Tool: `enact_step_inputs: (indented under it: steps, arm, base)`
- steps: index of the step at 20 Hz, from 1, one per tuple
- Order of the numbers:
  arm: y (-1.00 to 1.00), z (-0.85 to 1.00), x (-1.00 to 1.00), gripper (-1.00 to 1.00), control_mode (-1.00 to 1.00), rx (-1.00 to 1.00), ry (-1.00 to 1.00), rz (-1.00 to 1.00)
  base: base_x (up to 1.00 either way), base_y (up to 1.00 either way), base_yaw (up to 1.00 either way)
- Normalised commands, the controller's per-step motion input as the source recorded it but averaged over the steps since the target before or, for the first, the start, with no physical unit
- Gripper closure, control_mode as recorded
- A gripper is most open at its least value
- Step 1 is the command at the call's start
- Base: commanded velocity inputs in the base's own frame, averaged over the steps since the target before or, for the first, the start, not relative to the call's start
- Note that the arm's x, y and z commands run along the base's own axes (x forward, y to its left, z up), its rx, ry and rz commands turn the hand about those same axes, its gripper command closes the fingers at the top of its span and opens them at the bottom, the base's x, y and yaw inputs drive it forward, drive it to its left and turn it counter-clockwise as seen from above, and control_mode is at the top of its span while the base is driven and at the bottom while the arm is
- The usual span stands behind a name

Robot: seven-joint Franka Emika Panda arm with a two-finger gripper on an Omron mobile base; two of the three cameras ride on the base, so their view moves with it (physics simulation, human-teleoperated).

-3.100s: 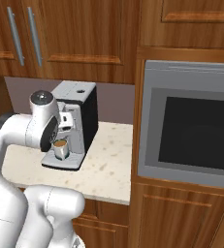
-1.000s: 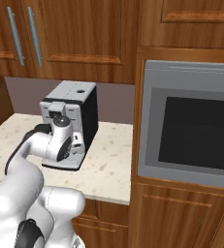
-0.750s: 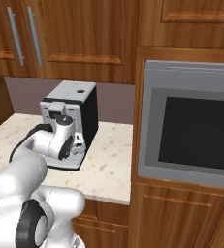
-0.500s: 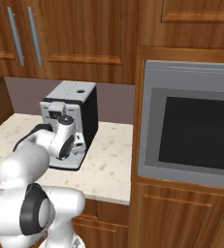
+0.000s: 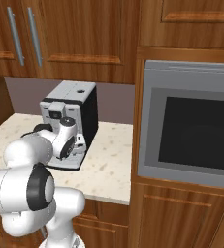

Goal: Pick up the brewed coffee from the coffee machine and place it next to the breakfast plate on the dining counter.

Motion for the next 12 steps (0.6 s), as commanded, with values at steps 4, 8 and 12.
enact_step_inputs:
  steps: [4,8,12]
  arm:
    - [0.00,-0.08,0.03,1.00,-1.00,0.00,0.00,0.01]
    - [0.00,-0.03,0.00,1.00,-1.00,0.00,0.00,0.01]
    - [0.00,0.00,-0.03,1.00,-1.00,0.00,-0.01,0.00]
  base:
    - [0.00,0.00,0.00]
    - [0.00,0.00,0.00]
    - [0.00,0.00,0.00]
